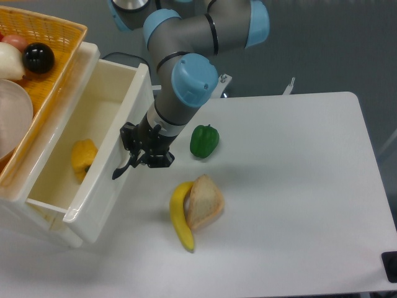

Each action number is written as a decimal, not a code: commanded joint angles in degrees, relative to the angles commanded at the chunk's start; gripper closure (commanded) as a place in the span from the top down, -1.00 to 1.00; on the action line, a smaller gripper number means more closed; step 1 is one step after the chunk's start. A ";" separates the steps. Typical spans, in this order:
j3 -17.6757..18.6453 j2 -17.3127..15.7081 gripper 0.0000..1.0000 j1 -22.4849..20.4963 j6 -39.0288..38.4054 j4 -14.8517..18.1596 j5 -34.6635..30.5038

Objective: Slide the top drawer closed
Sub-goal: 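Push the drawer front with the gripper, sliding the drawer into the cabinet, then keep pushing the drawer front until it sits flush with the cabinet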

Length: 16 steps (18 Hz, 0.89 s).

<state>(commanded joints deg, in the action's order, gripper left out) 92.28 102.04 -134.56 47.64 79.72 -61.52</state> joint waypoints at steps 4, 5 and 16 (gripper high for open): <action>0.00 -0.09 -0.67 0.61 -0.09 0.09 0.62; 0.00 -0.18 -0.67 0.70 -0.35 0.09 0.62; 0.44 -0.44 -0.67 2.28 -0.88 0.09 0.70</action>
<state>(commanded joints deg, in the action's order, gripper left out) 92.72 101.60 -132.28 46.76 79.80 -60.82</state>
